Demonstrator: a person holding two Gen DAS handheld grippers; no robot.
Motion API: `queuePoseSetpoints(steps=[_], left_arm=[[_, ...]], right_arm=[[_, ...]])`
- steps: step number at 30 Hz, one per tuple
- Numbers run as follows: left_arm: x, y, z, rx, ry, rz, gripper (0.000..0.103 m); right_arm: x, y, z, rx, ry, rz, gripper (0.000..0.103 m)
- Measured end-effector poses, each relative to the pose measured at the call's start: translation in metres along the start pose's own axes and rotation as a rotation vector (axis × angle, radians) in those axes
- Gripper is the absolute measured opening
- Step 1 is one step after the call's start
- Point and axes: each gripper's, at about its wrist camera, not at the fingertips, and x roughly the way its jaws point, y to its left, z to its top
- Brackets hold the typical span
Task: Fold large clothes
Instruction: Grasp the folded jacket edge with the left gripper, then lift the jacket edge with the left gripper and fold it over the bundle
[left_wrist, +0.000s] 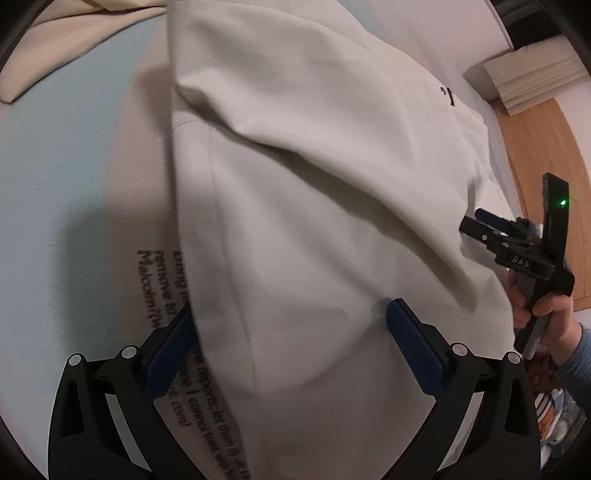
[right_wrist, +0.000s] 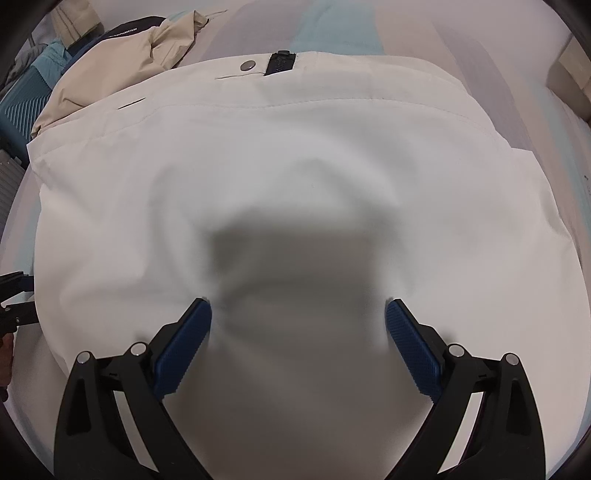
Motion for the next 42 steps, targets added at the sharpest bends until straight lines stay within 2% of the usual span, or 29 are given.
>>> queuePoseSetpoints(steps=[5,11,13,14,18,21,24,29,32,36,39,42], left_arm=[[0.003,-0.014,0.002,0.015,0.007,-0.103,0.097],[0.018,-0.02,0.005,0.005,0.018,-0.153,0.097],[0.019,-0.017,0.004,-0.003,0.013,-0.166,0.093],[0.018,-0.014,0.003,-0.012,0.01,-0.169,0.087],[0.011,-0.006,-0.002,-0.054,0.004,-0.154,0.054],[0.012,-0.024,0.002,-0.026,0.013,-0.108,0.037],[0.011,-0.041,0.005,-0.019,0.014,-0.043,0.026],[-0.004,-0.056,0.007,-0.053,0.004,0.01,0.019],[-0.019,-0.072,0.006,-0.002,-0.017,0.034,0.019],[-0.029,-0.101,0.014,-0.003,-0.052,0.027,0.018],[-0.033,-0.125,0.014,0.007,-0.058,0.06,0.018],[-0.044,-0.132,0.011,0.008,-0.063,0.083,0.017]], right_arm=[[0.0,0.0,0.0,0.004,-0.006,0.006,0.091],[0.001,0.001,-0.002,0.009,-0.009,0.013,0.091],[0.001,0.001,-0.002,0.012,-0.009,0.018,0.091],[0.001,0.001,-0.002,0.013,-0.01,0.02,0.091],[0.001,0.001,-0.003,0.018,-0.013,0.025,0.091],[0.001,0.002,-0.004,0.014,-0.016,0.021,0.091],[0.001,0.002,-0.005,0.018,-0.016,0.025,0.091],[0.002,0.002,-0.006,0.021,-0.025,0.032,0.091],[0.002,0.002,-0.008,0.024,-0.034,0.035,0.091],[0.003,0.002,-0.01,0.025,-0.045,0.035,0.091],[0.005,0.003,-0.011,0.026,-0.048,0.035,0.092],[0.008,0.002,-0.013,0.022,-0.064,0.037,0.092]])
